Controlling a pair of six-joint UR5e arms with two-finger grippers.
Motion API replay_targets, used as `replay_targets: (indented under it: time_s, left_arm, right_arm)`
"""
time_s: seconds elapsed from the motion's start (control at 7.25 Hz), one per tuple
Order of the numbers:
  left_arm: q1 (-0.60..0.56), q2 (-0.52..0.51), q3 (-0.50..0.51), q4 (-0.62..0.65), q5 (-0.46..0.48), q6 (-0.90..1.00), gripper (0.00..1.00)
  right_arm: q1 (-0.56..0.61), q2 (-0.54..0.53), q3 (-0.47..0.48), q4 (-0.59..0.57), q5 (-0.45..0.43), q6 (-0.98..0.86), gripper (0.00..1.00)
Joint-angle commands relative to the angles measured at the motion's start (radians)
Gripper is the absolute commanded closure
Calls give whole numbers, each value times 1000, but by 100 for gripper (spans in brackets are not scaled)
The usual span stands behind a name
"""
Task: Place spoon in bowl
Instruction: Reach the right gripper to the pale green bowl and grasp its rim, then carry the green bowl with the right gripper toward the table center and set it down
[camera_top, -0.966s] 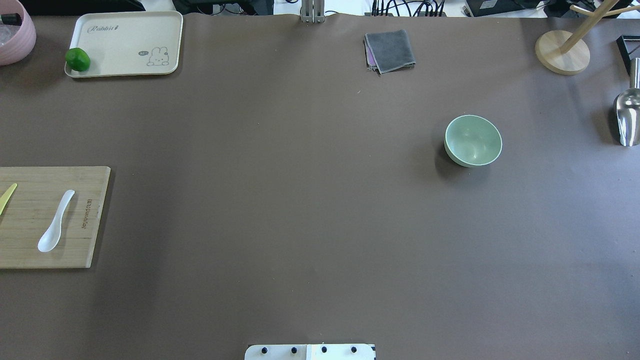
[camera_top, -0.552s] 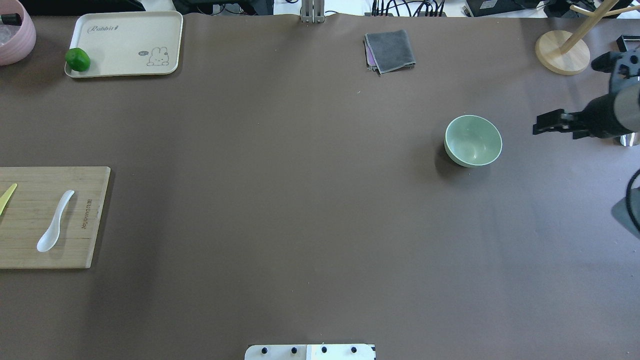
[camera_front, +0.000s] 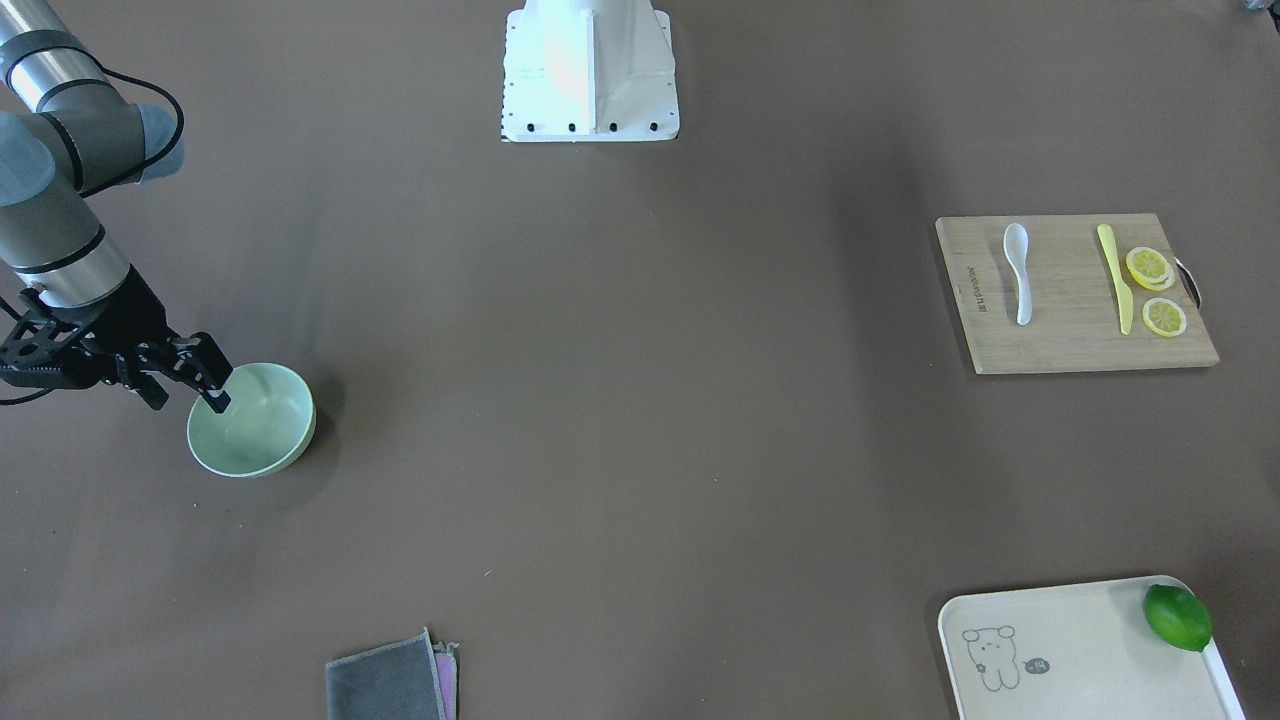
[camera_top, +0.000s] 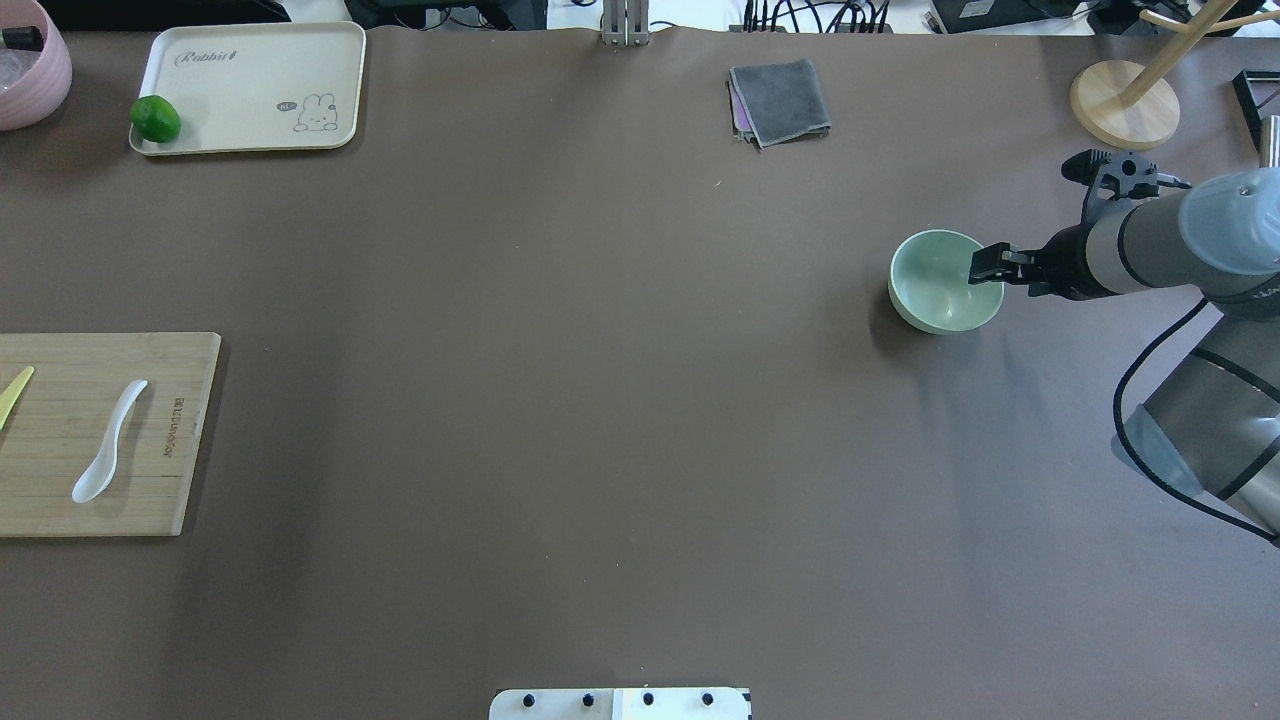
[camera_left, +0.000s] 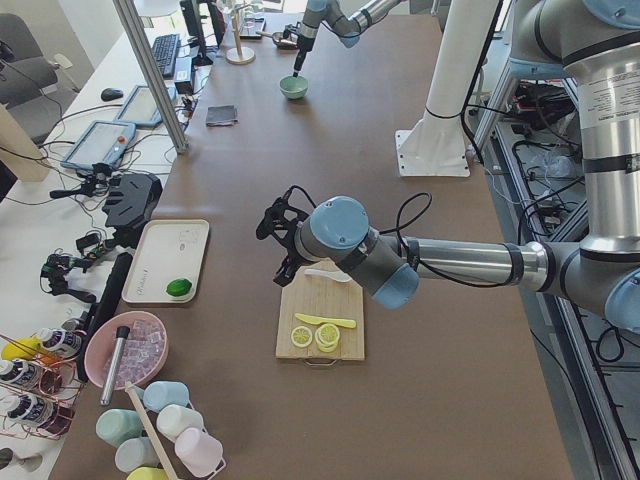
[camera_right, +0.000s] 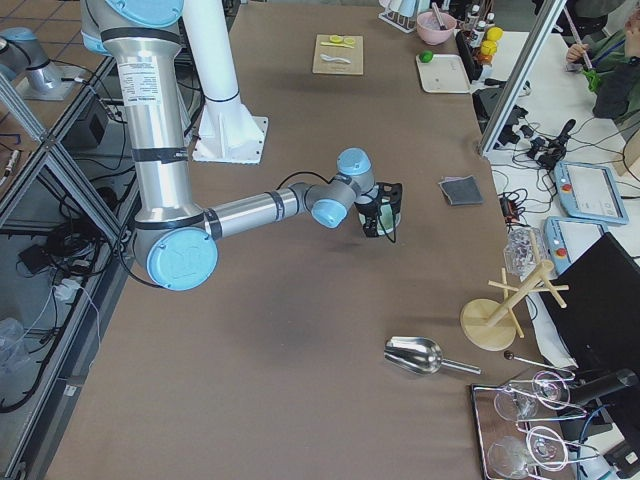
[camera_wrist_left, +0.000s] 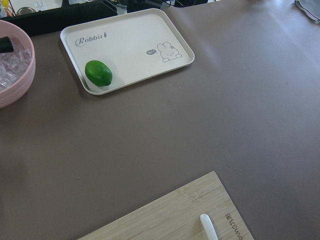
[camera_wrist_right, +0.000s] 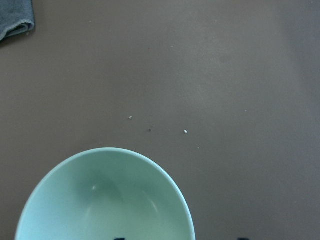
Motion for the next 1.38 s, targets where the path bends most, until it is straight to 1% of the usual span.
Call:
replay_targets:
  time_s: [0.0, 0.14, 0.28, 0.41, 0.55, 0.69, 0.83, 0.97, 1.1, 1.24]
  left_arm:
    - [0, 3, 2, -2, 0, 1, 2]
    - [0, 9, 2, -3, 0, 2, 2]
    - [0, 11, 0, -5, 0, 2, 2]
    - [0, 11, 0, -5, 0, 2, 2]
    - [0, 11, 2, -3, 0, 2, 2]
    - [0, 11, 2, -3, 0, 1, 2]
    - [0, 11, 0, -3, 0, 1, 2]
    - [0, 11, 2, -3, 0, 1, 2]
    - [0, 11, 0, -3, -2, 1, 2]
    - [3, 10, 0, -3, -2, -18, 2]
  right_arm:
    - [-37, 1, -16, 22, -50, 84, 36]
    - [-42, 5, -5, 22, -52, 152, 77]
    - [-58, 4, -6, 22, -82, 163, 91]
    - [-66, 4, -6, 23, -98, 175, 99]
    - [-69, 4, -5, 23, -100, 183, 100]
    - [-74, 10, 22, 20, -103, 184, 100]
    - [-74, 14, 90, 5, -92, 210, 100]
    - [-80, 43, 151, -74, -90, 245, 100]
    - [-106, 113, 177, -202, -99, 313, 100]
    - [-165, 173, 178, -278, -147, 373, 100]
